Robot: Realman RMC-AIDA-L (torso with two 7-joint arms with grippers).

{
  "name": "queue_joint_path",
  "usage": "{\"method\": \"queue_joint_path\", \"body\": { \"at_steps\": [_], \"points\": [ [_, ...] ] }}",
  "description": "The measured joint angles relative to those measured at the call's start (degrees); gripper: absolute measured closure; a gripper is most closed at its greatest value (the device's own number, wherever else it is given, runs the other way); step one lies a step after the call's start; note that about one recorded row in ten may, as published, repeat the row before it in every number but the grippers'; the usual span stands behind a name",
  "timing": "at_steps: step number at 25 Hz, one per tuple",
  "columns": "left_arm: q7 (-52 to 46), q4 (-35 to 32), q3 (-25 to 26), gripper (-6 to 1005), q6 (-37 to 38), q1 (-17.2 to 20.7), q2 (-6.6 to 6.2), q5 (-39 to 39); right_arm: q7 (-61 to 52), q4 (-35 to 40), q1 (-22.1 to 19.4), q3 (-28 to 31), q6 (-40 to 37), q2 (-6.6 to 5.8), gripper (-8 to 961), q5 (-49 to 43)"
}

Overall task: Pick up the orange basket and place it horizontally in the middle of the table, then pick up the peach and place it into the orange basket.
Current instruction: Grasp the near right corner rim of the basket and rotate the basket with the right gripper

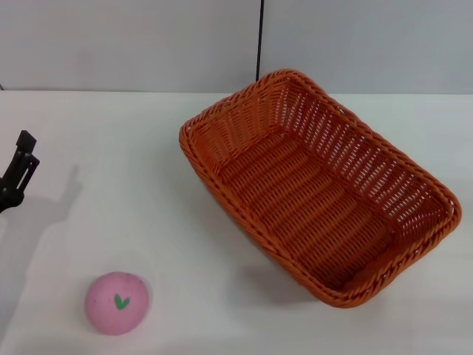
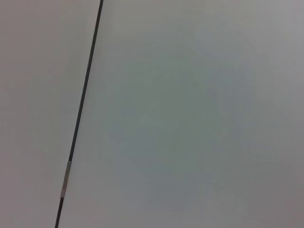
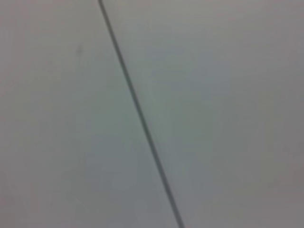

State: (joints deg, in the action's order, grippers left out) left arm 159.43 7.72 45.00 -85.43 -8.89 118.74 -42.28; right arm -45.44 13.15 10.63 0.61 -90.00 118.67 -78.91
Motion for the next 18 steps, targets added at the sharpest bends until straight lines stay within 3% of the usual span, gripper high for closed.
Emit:
{"method": "queue_joint_path", "body": {
  "at_steps": [5, 9, 13, 15, 18],
  "points": [
    [0.0, -0.1, 0.2, 186, 0.0, -0.1, -0.08, 0.0, -10.9, 9.7, 0.6, 0.0, -0.3, -0.01, 317, -7.3],
    [0.0, -0.1, 0.3, 186, 0.0, -0.1, -0.09, 0.0, -15.7, 13.4, 0.6, 0.0, -1.7, 0.02, 318, -8.2],
    [0.0, -0.1, 0.3, 186, 0.0, -0.2, -0.14, 0.0, -26.0, 21.7, 1.2, -2.0, -3.1, -0.06, 320, -11.7],
    [0.0, -0.1, 0.4, 186, 0.0, -0.2, -0.17, -0.1, -38.4, 31.7, 2.9, -5.8, -2.1, -0.62, 320, -18.7],
    [0.0, -0.1, 0.4, 187, 0.0, -0.2, -0.17, -0.1, -46.2, 36.9, 4.5, -8.4, -2.1, -1.47, 319, -24.0]
  ]
}}
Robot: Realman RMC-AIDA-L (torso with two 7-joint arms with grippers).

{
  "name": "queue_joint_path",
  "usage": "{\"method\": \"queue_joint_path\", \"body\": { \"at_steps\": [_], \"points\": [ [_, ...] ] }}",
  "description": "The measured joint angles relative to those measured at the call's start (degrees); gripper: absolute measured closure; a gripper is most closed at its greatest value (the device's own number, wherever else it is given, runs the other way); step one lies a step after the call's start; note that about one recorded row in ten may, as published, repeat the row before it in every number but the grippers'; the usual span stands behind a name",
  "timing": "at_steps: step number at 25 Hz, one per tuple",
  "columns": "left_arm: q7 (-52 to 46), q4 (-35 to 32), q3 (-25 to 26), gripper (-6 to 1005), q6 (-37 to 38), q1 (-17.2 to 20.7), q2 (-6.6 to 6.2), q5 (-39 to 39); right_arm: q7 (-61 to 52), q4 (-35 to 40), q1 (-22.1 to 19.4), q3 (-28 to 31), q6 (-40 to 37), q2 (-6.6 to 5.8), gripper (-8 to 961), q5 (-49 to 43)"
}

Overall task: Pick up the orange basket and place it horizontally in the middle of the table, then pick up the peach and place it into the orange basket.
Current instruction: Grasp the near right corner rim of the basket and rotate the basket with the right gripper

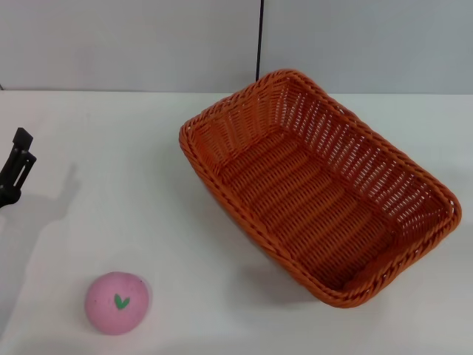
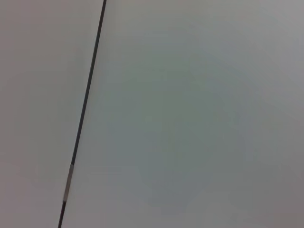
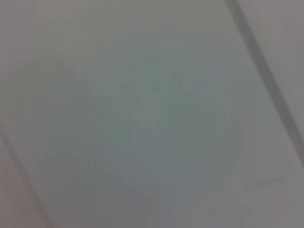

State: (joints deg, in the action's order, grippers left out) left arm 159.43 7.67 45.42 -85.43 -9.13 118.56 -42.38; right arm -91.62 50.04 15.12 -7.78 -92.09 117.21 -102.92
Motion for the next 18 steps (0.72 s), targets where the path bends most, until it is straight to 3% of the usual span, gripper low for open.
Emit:
{"method": "queue_joint_path", "body": {
  "at_steps": [1, 2, 3, 4, 5, 10, 12, 18],
  "points": [
    [0.0, 0.0, 0.0, 187, 0.0, -0.1, 0.0, 0.1, -3.8, 2.3, 1.1, -1.5, -0.2, -0.63, 319, -2.9],
    [0.1, 0.0, -0.2, 187, 0.0, -0.1, 0.0, 0.1, -10.9, 5.6, 3.8, -4.3, -1.7, -2.34, 319, -9.3],
    [0.1, 0.0, -0.2, 187, 0.0, -0.1, 0.0, 0.1, -10.9, 5.6, 3.8, -4.3, -1.7, -2.34, 319, -9.3],
    [0.1, 0.0, -0.3, 187, 0.0, -0.1, 0.03, 0.1, -16.6, 7.8, 7.0, -6.3, -3.9, -3.98, 319, -16.2],
    [0.1, 0.0, -0.3, 187, 0.0, -0.1, 0.03, 0.1, -16.6, 7.8, 7.0, -6.3, -3.9, -3.98, 319, -16.2],
    [0.1, 0.2, -0.3, 187, -0.4, 0.6, 0.06, 0.1, -24.9, 8.9, 16.5, -9.4, -11.0, -7.46, 318, -33.0],
    [0.1, 0.4, -0.3, 187, -0.6, 1.1, 0.08, 0.1, -27.5, 7.7, 20.0, -12.6, -12.9, -8.33, 318, -37.4],
    [0.2, 0.4, -0.3, 187, -0.6, 1.2, 0.17, 0.1, -30.8, 4.7, 22.9, -19.2, -12.2, -8.25, 317, -38.2]
  ]
}}
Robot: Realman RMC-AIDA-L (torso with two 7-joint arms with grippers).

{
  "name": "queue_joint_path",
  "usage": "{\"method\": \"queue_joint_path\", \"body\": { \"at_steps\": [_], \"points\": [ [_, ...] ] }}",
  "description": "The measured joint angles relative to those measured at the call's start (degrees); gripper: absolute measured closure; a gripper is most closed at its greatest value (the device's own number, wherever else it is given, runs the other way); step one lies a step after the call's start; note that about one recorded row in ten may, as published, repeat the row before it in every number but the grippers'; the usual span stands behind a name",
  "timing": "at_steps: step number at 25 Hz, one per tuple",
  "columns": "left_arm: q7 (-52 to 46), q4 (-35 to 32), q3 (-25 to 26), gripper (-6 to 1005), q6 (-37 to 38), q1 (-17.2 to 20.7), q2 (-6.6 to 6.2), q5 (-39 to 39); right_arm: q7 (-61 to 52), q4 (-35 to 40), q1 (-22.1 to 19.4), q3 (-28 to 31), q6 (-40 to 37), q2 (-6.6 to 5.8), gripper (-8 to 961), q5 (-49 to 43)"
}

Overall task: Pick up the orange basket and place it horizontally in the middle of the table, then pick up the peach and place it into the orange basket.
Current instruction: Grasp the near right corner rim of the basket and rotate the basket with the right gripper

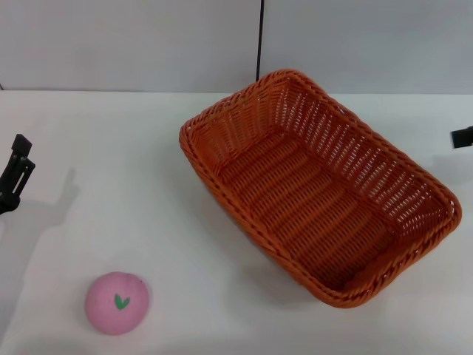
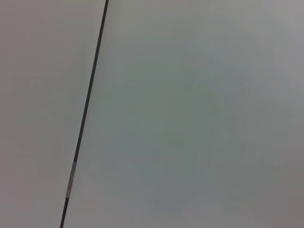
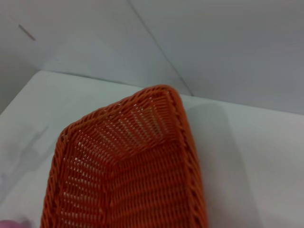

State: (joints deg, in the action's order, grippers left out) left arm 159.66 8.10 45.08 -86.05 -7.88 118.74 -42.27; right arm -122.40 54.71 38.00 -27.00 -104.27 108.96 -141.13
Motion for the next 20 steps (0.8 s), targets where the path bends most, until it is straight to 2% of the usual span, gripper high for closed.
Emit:
{"method": "queue_joint_path", "body": {
  "at_steps": [8, 9, 10, 13, 14, 15, 19, 20],
  "points": [
    [0.0, 0.0, 0.0, 187, 0.0, 0.0, -0.05, 0.0, -1.3, -7.4, 1.9, -4.8, 9.0, 1.42, 319, 0.0],
    [0.0, 0.0, 0.0, 187, 0.0, 0.0, -0.08, 0.0, -1.2, -8.4, 2.1, -6.1, 11.4, 2.13, 319, 0.3],
    [0.0, 0.0, 0.0, 187, -0.1, -0.1, -0.12, 0.0, -1.2, -8.4, 2.1, -6.1, 11.4, 2.13, 320, 0.3],
    [0.0, 0.0, 0.0, 187, -0.5, -0.1, -0.16, 0.0, -1.0, -9.4, 2.5, -8.3, 14.5, 3.3, 332, 0.3],
    [0.0, 0.1, 0.0, 187, -1.0, -0.1, -0.17, 0.0, -0.9, -9.8, 2.8, -9.4, 16.2, 4.19, 338, 0.3],
    [0.0, 0.1, 0.0, 187, -1.0, -0.1, -0.17, 0.0, -0.9, -9.8, 2.8, -9.4, 16.2, 4.19, 344, 0.3],
    [0.0, 0.0, 0.0, 188, -1.4, -0.1, -0.18, 0.0, -0.6, -10.7, 3.6, -11.7, 18.9, 6.07, 368, 0.3],
    [0.0, 0.0, 0.0, 188, -1.4, -0.1, -0.18, 0.0, -0.6, -11.0, 3.7, -12.3, 19.6, 6.22, 374, 0.3]
  ]
}}
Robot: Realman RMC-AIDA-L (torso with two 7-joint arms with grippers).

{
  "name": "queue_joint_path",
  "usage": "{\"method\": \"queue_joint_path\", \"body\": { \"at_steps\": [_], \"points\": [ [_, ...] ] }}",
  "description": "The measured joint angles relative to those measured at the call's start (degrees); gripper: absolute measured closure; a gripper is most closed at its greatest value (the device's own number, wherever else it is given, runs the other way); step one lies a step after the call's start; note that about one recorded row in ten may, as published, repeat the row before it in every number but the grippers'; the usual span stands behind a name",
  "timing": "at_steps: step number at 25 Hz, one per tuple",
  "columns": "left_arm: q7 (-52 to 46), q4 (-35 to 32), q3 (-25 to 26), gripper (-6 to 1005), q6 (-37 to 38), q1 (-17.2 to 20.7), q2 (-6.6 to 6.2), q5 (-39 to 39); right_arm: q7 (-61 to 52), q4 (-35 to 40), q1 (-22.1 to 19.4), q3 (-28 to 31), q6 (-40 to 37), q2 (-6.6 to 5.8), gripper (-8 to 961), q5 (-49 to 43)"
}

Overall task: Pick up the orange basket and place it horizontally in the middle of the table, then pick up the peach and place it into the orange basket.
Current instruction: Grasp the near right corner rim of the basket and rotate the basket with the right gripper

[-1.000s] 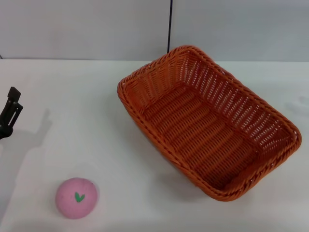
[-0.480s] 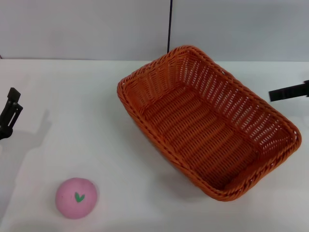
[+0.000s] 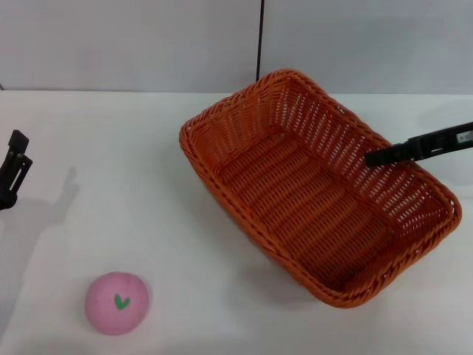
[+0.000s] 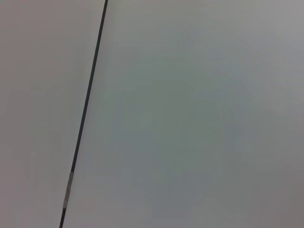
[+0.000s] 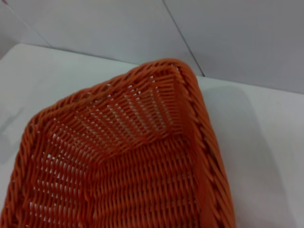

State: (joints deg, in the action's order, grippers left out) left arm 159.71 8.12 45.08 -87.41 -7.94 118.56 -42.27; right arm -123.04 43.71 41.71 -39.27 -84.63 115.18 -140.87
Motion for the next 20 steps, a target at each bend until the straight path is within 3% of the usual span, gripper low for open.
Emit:
{"method": "queue_joint_path", "body": {
  "at_steps": [14, 20],
  "points": [
    [-0.1, -0.2, -0.8, 188, 0.0, 0.5, 0.0, 0.1, 0.2, -1.9, 0.0, -0.7, 3.6, 0.42, 459, 0.4],
    [-0.1, -0.1, -0.8, 188, -0.3, 0.5, 0.0, 0.1, 2.9, -1.7, -0.3, -0.9, 3.5, 0.88, 654, 2.2]
  ]
}}
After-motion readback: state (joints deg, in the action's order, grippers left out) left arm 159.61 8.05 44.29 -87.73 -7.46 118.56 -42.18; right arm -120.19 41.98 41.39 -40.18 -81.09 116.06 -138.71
